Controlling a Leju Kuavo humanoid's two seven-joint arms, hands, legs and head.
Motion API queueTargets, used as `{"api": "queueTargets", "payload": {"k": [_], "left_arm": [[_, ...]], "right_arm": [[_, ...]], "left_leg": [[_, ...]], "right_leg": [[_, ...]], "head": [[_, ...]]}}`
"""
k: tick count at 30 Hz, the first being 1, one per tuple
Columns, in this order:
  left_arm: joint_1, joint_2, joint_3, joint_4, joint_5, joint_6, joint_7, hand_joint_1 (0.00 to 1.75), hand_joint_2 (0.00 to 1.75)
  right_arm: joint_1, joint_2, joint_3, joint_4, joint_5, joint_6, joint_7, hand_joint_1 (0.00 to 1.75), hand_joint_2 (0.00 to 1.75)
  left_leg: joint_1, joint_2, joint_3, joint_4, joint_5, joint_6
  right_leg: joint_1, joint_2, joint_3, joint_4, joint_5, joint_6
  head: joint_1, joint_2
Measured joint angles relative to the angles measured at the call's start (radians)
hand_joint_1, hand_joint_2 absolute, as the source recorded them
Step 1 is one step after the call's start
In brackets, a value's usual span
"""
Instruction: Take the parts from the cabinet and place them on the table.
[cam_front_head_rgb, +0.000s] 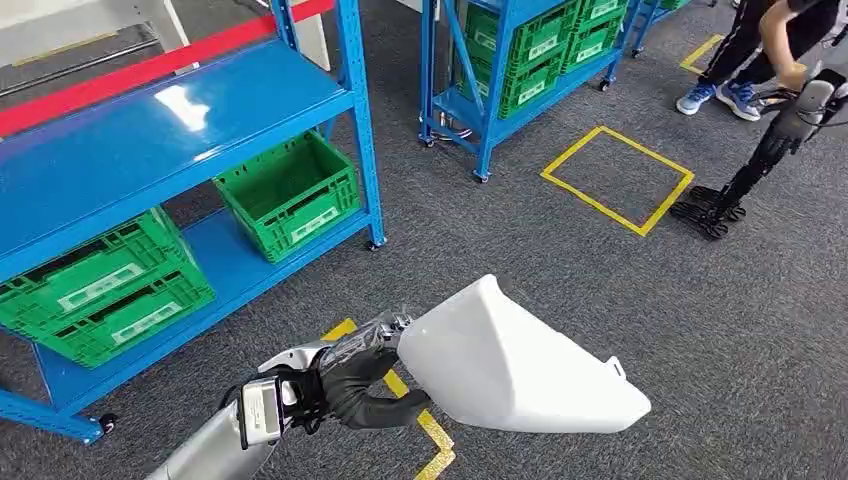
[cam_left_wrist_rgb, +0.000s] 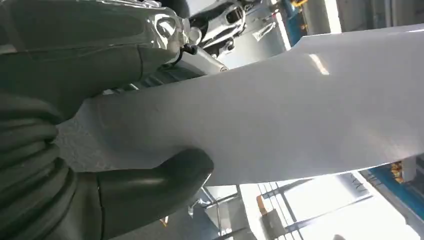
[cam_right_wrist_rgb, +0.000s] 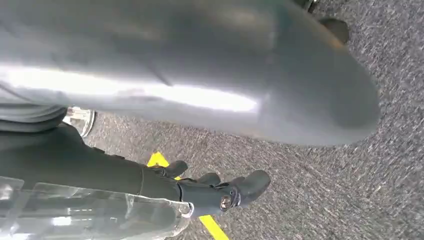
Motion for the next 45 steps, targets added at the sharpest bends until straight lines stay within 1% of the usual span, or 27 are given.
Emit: {"api": "queueTargets", "payload": {"k": [4, 6, 8, 10, 12, 14, 15, 17, 19, 20, 22, 24, 25, 26, 28, 29, 30, 34, 35, 36, 37, 39, 40, 41, 43, 44, 45], "left_arm": [[0.000, -0.001, 0.001, -0.013, -0.009, 0.002, 0.014, 1.75, 1.75], [0.000, -0.002, 0.003, -0.016, -0.009, 0.002, 0.015, 1.75, 1.75], [0.004, 0.002, 0.007, -0.016, -0.009, 0.002, 0.015, 1.75, 1.75], [0.012, 0.004, 0.007, -0.015, -0.009, -0.002, 0.015, 1.75, 1.75], [0.013, 0.004, 0.007, -0.015, -0.009, -0.002, 0.012, 1.75, 1.75], [0.013, 0.003, 0.008, -0.015, -0.008, -0.002, 0.010, 1.75, 1.75], [0.013, 0.003, 0.008, -0.016, -0.008, -0.003, 0.010, 1.75, 1.75], [0.014, 0.004, 0.008, -0.016, -0.007, -0.005, 0.010, 1.75, 1.75], [0.015, 0.002, 0.008, -0.020, -0.008, -0.007, 0.010, 1.75, 1.75], [0.016, 0.000, 0.008, -0.024, -0.009, -0.008, 0.010, 1.75, 1.75], [0.022, -0.001, 0.009, -0.026, -0.012, -0.007, 0.010, 1.75, 1.75], [0.035, 0.002, 0.009, -0.026, -0.016, -0.006, 0.010, 1.75, 1.75], [0.039, 0.002, 0.008, -0.026, -0.016, -0.006, 0.010, 1.75, 1.75], [0.041, 0.002, 0.008, -0.026, -0.016, -0.006, 0.010, 1.75, 1.75], [0.041, 0.002, 0.009, -0.026, -0.016, -0.005, 0.010, 1.75, 1.75], [0.041, 0.002, 0.009, -0.027, -0.016, -0.005, 0.010, 1.75, 1.75], [0.040, 0.002, 0.009, -0.027, -0.016, -0.005, 0.010, 1.75, 1.75], [0.039, 0.002, 0.009, -0.028, -0.018, -0.004, 0.010, 1.75, 1.75], [0.039, 0.002, 0.009, -0.030, -0.018, -0.004, 0.010, 1.75, 1.75], [0.039, 0.002, 0.009, -0.032, -0.018, -0.004, 0.010, 1.75, 1.75], [0.040, 0.003, 0.010, -0.033, -0.018, -0.003, 0.010, 1.75, 1.75], [0.044, 0.007, 0.010, -0.033, -0.018, -0.003, 0.010, 1.75, 1.75], [0.048, 0.008, 0.010, -0.032, -0.018, -0.002, 0.010, 1.75, 1.75], [0.050, 0.011, 0.011, -0.032, -0.018, -0.002, 0.007, 1.75, 1.75], [0.050, 0.013, 0.014, -0.031, -0.018, -0.002, -0.001, 1.75, 1.75], [0.050, 0.013, 0.018, -0.031, -0.017, -0.004, -0.005, 1.75, 1.75], [0.049, 0.013, 0.022, -0.031, -0.016, -0.009, -0.009, 1.75, 1.75]], "right_arm": [[0.000, 0.003, 0.000, 0.000, 0.001, -0.002, 0.008, 0.00, 0.00], [-0.002, 0.003, 0.000, 0.000, 0.001, -0.010, 0.013, 0.00, 0.00], [-0.005, 0.003, 0.000, 0.000, -0.001, -0.012, 0.013, 0.00, 0.00], [-0.004, 0.004, 0.000, 0.000, -0.006, -0.013, 0.016, 0.00, 0.00], [-0.001, 0.006, 0.000, 0.000, -0.012, -0.016, 0.020, 0.00, 0.00], [-0.002, 0.007, 0.000, 0.000, -0.021, -0.022, 0.021, 0.00, 0.00], [-0.004, 0.011, -0.001, 0.000, -0.029, -0.025, 0.021, 0.00, 0.00], [-0.002, 0.011, -0.005, 0.000, -0.042, -0.030, 0.022, 0.00, 0.00], [0.002, 0.014, -0.014, 0.000, -0.057, -0.030, 0.021, 0.00, 0.00], [0.003, 0.016, -0.019, 0.000, -0.065, -0.029, 0.021, 0.00, 0.00], [-0.001, 0.014, -0.024, 0.000, -0.073, -0.030, 0.021, 0.00, 0.00], [-0.003, 0.015, -0.031, 0.000, -0.075, -0.030, 0.021, 0.00, 0.00], [0.000, 0.016, -0.034, 0.000, -0.077, -0.029, 0.021, 0.00, 0.00], [0.002, 0.016, -0.035, 0.000, -0.077, -0.029, 0.021, 0.00, 0.00], [0.003, 0.013, -0.036, 0.000, -0.077, -0.030, 0.021, 0.00, 0.00], [0.001, 0.013, -0.037, 0.000, -0.077, -0.030, 0.021, 0.00, 0.00], [-0.002, 0.018, -0.037, 0.000, -0.077, -0.029, 0.021, 0.00, 0.00], [0.002, 0.017, -0.041, 0.000, -0.077, -0.029, 0.021, 0.00, 0.00], [0.002, 0.016, -0.042, 0.000, -0.077, -0.030, 0.021, 0.00, 0.00], [0.001, 0.016, -0.043, 0.000, -0.077, -0.029, 0.022, 0.00, 0.00], [0.000, 0.015, -0.043, 0.000, -0.077, -0.029, 0.021, 0.00, 0.00], [-0.002, 0.014, -0.044, 0.000, -0.083, -0.030, 0.021, 0.00, 0.00], [-0.001, 0.014, -0.045, 0.000, -0.089, -0.030, 0.021, 0.00, 0.00], [-0.001, 0.014, -0.047, 0.000, -0.093, -0.030, 0.022, 0.00, 0.00], [0.000, 0.016, -0.057, 0.000, -0.106, -0.029, 0.030, 0.00, 0.00], [-0.001, 0.016, -0.062, 0.000, -0.115, -0.024, 0.031, 0.00, 0.00], [-0.003, 0.019, -0.067, 0.000, -0.127, -0.019, 0.031, 0.00, 0.00]], "left_leg": [[0.005, 0.020, 0.000, 0.000, -0.006, -0.017], [0.011, -0.061, -0.033, 0.085, -0.070, -0.025], [0.012, -0.084, -0.112, 0.253, -0.146, -0.026], [0.012, -0.086, -0.152, 0.327, -0.153, -0.023], [0.011, -0.092, -0.094, 0.203, -0.072, -0.013], [0.009, -0.148, -0.004, 0.026, 0.003, 0.004], [0.010, -0.161, 0.006, 0.001, -0.010, 0.003], [0.003, -0.143, 0.002, 0.004, -0.007, 0.000], [0.005, -0.125, 0.006, -0.008, 0.005, 0.010], [0.010, -0.109, 0.009, -0.016, 0.012, 0.013], [0.010, -0.087, 0.005, -0.018, 0.015, 0.018], [0.009, -0.059, 0.002, -0.017, 0.014, 0.018], [0.009, -0.047, 0.001, -0.017, 0.014, 0.018], [0.009, -0.036, 0.001, -0.017, 0.014, 0.017], [0.012, -0.014, 0.004, -0.014, 0.010, 0.011], [0.011, -0.006, 0.007, -0.011, 0.007, 0.006], [0.003, 0.002, 0.005, -0.009, 0.002, -0.003], [0.005, 0.027, 0.008, -0.008, 0.000, -0.018], [0.010, 0.007, 0.006, -0.003, -0.009, -0.029], [0.012, -0.045, -0.006, 0.028, -0.036, -0.034], [0.013, -0.072, -0.035, 0.092, -0.077, -0.035], [0.012, -0.086, -0.125, 0.273, -0.155, -0.034], [0.012, -0.086, -0.150, 0.321, -0.164, -0.033], [0.012, -0.086, -0.152, 0.321, -0.149, -0.030], [0.012, -0.094, -0.091, 0.191, -0.066, -0.019], [0.011, -0.113, -0.039, 0.090, -0.018, -0.012], [0.011, -0.156, -0.006, 0.024, 0.005, -0.006]], "right_leg": [[0.000, 0.041, -0.011, 0.005, 0.005, -0.026], [-0.002, 0.056, -0.016, 0.006, 0.010, -0.035], [-0.001, 0.077, -0.024, 0.006, 0.014, -0.041], [0.003, 0.100, -0.029, 0.006, 0.018, -0.044], [0.005, 0.126, -0.028, 0.006, 0.021, -0.041], [0.003, 0.147, -0.027, 0.006, 0.024, -0.036], [0.010, 0.156, -0.032, 0.009, 0.027, -0.030], [-0.001, 0.173, -0.040, 0.006, 0.035, -0.016], [-0.002, 0.191, -0.044, -0.002, 0.042, -0.001], [0.000, 0.161, -0.053, 0.017, 0.031, -0.003], [0.003, 0.093, -0.115, 0.145, -0.048, 0.004], [0.002, 0.078, -0.183, 0.301, -0.109, 0.013], [0.000, 0.076, -0.191, 0.325, -0.110, 0.016], [-0.002, 0.073, -0.172, 0.299, -0.092, 0.016], [-0.006, 0.054, -0.063, 0.112, -0.014, 0.018], [-0.007, 0.024, -0.008, 0.019, 0.011, 0.020], [-0.001, 0.009, 0.001, 0.005, -0.003, 0.012], [0.004, 0.045, -0.011, 0.005, 0.002, -0.015], [-0.003, 0.052, -0.011, 0.003, 0.006, -0.022], [-0.004, 0.060, -0.012, 0.003, 0.008, -0.027], [-0.004, 0.067, -0.015, 0.003, 0.009, -0.031], [-0.001, 0.088, -0.022, 0.003, 0.012, -0.036], [0.001, 0.098, -0.023, 0.004, 0.014, -0.037], [0.002, 0.109, -0.024, 0.004, 0.015, -0.037], [0.003, 0.134, -0.022, 0.004, 0.017, -0.034], [0.003, 0.146, -0.020, 0.004, 0.019, -0.033], [0.000, 0.153, -0.021, 0.004, 0.020, -0.031]], "head": [[-0.003, 0.000], [-0.005, 0.000], [-0.006, 0.000], [-0.006, 0.000], [-0.006, 0.000], [-0.006, 0.000], [-0.004, 0.000], [-0.006, 0.000], [-0.006, 0.000], [-0.005, 0.000], [-0.002, 0.000], [-0.002, 0.000], [-0.003, 0.000], [-0.003, 0.000], [-0.003, 0.000], [-0.003, 0.000], [-0.002, 0.000], [-0.005, 0.000], [-0.005, 0.000], [-0.006, 0.000], [-0.007, 0.000], [-0.008, 0.000], [-0.008, 0.000], [-0.008, 0.000], [-0.008, 0.000], [-0.008, 0.000], [-0.007, 0.000]]}}
